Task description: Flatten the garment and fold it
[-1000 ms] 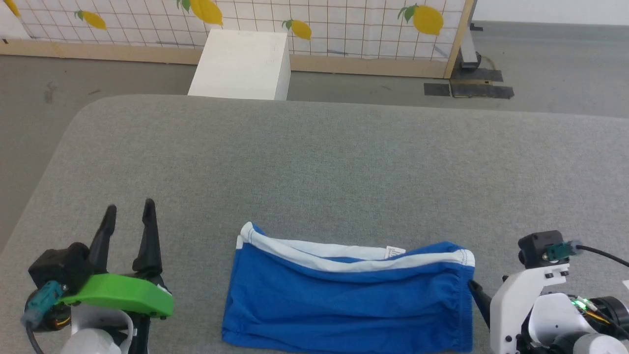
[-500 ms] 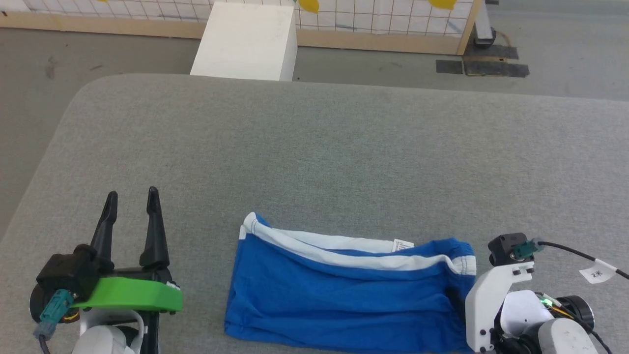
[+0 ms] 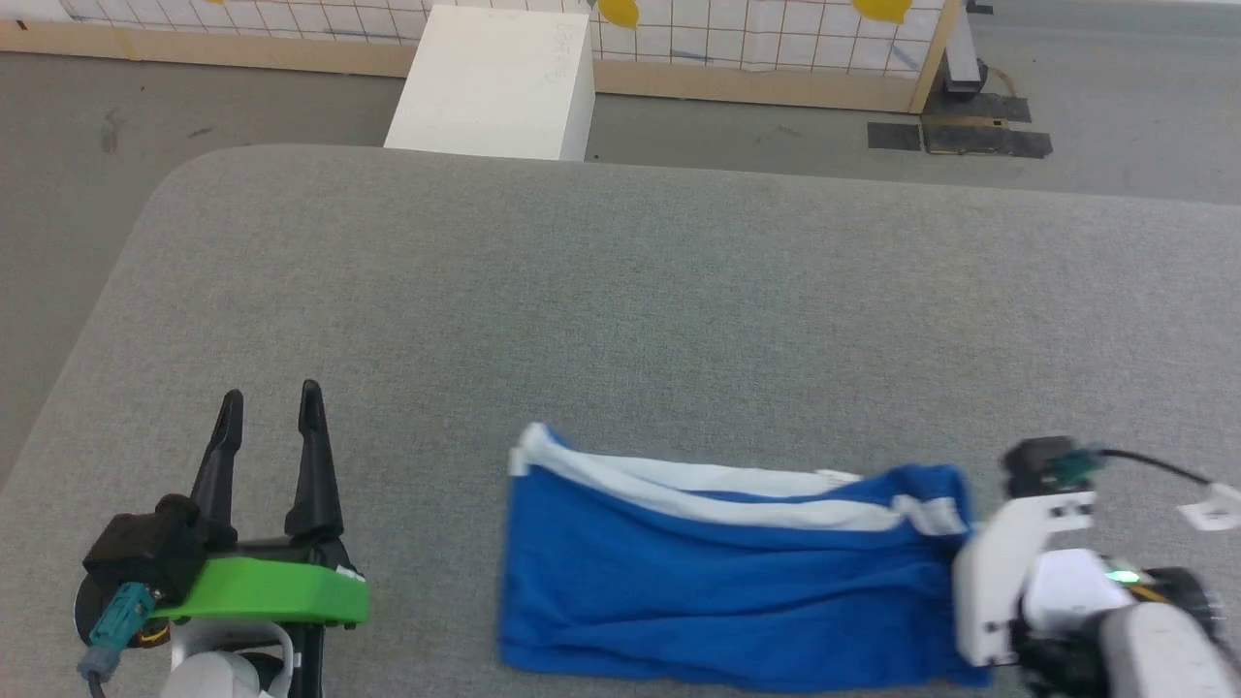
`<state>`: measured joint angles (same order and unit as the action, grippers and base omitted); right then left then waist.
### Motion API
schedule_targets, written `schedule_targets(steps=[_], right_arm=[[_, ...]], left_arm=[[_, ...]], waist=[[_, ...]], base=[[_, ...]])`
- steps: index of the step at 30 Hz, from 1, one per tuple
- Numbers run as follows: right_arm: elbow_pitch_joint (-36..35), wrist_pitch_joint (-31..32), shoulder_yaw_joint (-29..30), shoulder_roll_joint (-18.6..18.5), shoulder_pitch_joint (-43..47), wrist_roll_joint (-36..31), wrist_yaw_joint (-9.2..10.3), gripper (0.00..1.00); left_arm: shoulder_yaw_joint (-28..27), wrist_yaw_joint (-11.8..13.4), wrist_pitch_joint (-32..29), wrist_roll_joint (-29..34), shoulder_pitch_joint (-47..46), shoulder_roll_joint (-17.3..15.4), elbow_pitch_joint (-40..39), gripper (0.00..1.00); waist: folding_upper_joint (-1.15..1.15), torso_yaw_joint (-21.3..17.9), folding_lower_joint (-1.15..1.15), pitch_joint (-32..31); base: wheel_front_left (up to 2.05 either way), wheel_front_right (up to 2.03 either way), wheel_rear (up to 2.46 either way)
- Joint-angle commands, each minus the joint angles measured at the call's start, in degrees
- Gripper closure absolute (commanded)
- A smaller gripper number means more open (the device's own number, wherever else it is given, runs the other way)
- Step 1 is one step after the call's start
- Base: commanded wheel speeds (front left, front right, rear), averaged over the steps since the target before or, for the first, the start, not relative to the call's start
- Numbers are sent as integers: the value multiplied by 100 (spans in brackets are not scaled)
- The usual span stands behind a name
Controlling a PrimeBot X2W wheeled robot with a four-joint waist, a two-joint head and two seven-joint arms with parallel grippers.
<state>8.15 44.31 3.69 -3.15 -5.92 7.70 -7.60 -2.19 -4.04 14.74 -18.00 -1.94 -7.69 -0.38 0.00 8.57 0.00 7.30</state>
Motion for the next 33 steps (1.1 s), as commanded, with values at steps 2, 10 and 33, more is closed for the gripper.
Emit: schedule_targets(steps=[2, 10, 33], right_arm=[[-70, 120, 397, -282, -61, -120, 11, 100], [209, 460, 1486, -889, -174, -471, 11, 100], [-2198, 2246, 295, -189, 234, 1310, 11, 100]], left_arm=[[-44, -65, 26, 120, 61, 49, 32, 0], [-146, -177, 26, 231, 104, 149, 55, 0], [-200, -306, 26, 316, 114, 309, 79, 0]], waist=[[0, -17, 0, -5], [0, -111, 0, -13], [0, -62, 0, -66]], base=[[0, 0, 0], [0, 0, 0], [0, 0, 0]])
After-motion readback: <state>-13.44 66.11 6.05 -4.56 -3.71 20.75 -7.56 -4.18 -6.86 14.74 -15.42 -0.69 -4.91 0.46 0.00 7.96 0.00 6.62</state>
